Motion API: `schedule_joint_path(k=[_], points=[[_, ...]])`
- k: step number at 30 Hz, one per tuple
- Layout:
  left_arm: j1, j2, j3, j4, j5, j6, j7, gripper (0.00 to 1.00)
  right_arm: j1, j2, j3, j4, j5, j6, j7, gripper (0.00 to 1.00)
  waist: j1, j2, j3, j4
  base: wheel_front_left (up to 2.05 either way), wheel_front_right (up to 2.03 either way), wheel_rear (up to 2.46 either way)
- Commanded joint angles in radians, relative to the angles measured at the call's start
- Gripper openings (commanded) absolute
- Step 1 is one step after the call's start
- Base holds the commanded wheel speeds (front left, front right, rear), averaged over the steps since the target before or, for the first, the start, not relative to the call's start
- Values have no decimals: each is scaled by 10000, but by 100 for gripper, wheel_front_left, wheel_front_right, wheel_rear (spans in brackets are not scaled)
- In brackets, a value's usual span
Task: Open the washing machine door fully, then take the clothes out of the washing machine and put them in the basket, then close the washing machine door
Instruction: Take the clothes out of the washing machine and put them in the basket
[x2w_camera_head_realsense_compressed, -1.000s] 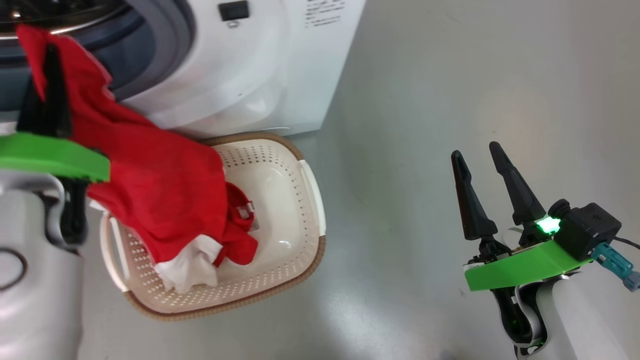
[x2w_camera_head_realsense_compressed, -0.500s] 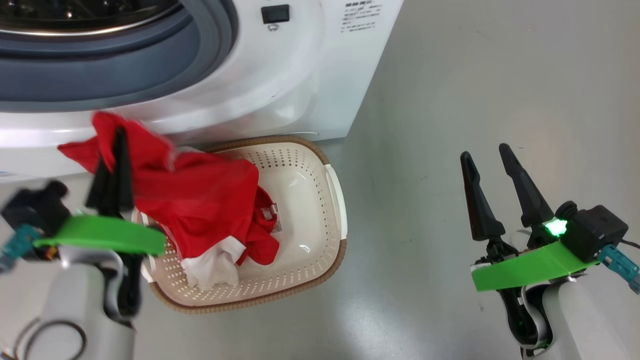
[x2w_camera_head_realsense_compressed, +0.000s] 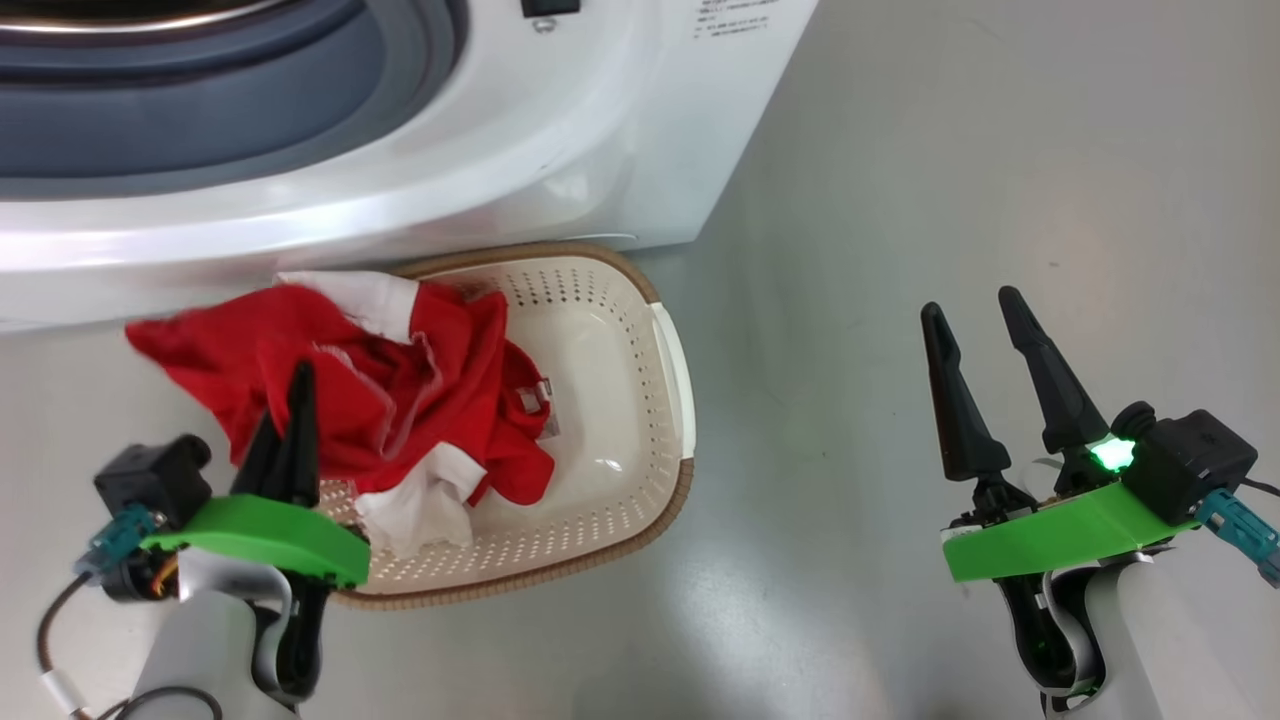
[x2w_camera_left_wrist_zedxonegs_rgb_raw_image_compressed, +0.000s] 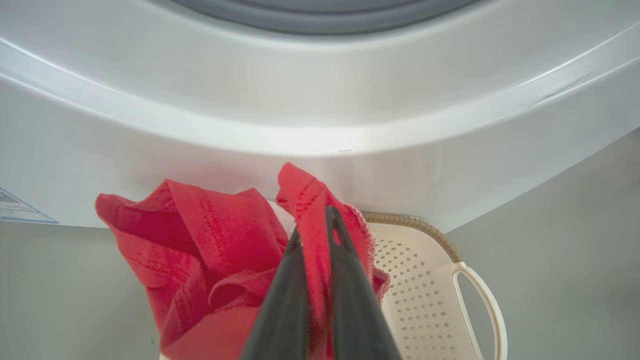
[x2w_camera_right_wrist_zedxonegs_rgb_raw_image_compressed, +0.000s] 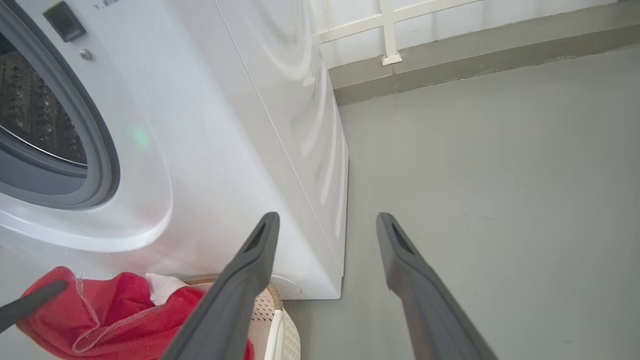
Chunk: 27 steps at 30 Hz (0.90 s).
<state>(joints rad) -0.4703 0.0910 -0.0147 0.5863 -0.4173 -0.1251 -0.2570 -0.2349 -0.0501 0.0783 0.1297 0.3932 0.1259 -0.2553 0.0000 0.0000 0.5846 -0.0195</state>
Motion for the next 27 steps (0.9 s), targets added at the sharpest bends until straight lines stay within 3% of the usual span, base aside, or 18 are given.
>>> schedule_joint_path(k=[1, 21, 22, 25, 26, 27], points=[[74, 273, 228, 84, 100, -56, -48, 0, -4, -1, 254, -255, -56, 48, -65, 100, 0, 0, 154, -144, 0, 0, 0], [-1606, 731, -1177, 3219, -529, -56, -48, 0, -151, -1, 463, -474, 112, 48, -65, 100, 0, 0, 1083, -741, 0, 0, 0], [-1675, 761, -1194, 3291, -554, -56, -48, 5, -161, -1, 477, -477, 115, 48, -65, 100, 0, 0, 1102, -759, 0, 0, 0], [-1799, 800, -1242, 3426, -603, -56, -48, 33, -150, -1, 475, -472, 112, 48, -65, 100, 0, 0, 1082, -774, 0, 0, 0], [-1824, 816, -1251, 3457, -613, -56, -48, 58, -141, -1, 465, -466, 108, 48, -65, 100, 0, 0, 1069, -771, 0, 0, 0], [-1840, 827, -1243, 3481, -624, -56, -48, 95, -131, -1, 454, -459, 102, 48, -65, 100, 0, 0, 1051, -764, 0, 0, 0]])
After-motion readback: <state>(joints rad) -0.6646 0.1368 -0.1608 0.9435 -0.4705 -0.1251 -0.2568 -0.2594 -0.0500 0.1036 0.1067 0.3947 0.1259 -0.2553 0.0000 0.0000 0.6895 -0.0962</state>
